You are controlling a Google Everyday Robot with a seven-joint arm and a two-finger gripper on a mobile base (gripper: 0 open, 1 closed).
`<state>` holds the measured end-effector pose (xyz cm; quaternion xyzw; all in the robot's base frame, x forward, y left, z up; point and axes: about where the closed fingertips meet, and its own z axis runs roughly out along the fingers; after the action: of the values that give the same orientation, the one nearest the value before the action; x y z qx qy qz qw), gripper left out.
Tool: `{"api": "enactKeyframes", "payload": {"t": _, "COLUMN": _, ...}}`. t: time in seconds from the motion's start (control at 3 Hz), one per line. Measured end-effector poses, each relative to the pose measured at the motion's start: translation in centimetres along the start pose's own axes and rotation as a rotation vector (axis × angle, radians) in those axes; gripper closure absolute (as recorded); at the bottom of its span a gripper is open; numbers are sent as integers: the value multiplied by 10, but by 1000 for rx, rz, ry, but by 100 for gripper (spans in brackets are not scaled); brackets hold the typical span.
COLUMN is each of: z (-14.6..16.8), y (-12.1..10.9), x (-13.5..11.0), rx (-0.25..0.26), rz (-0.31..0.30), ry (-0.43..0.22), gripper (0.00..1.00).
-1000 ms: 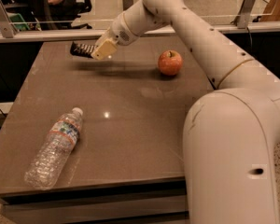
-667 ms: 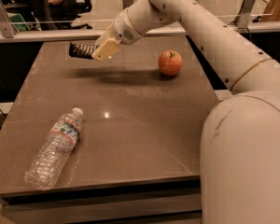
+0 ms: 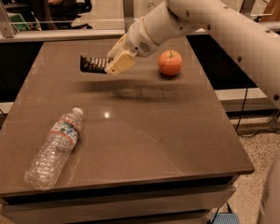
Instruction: Move rxbar chocolate near water bottle
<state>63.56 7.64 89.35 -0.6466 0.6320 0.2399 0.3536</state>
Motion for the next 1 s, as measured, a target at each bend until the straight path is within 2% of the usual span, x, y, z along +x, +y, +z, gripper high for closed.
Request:
{"api": "enactKeyframes", "payload": {"t": 0.67, "z": -30, "y": 48, "x": 28, "rx": 44, "rz": 27, "ry": 71, "gripper": 100}}
{"api": "enactKeyframes", "payload": {"t": 1.0, "z": -39, "y": 74, "x": 40, "rx": 46, "rz": 46, "ry": 97, "gripper": 100}}
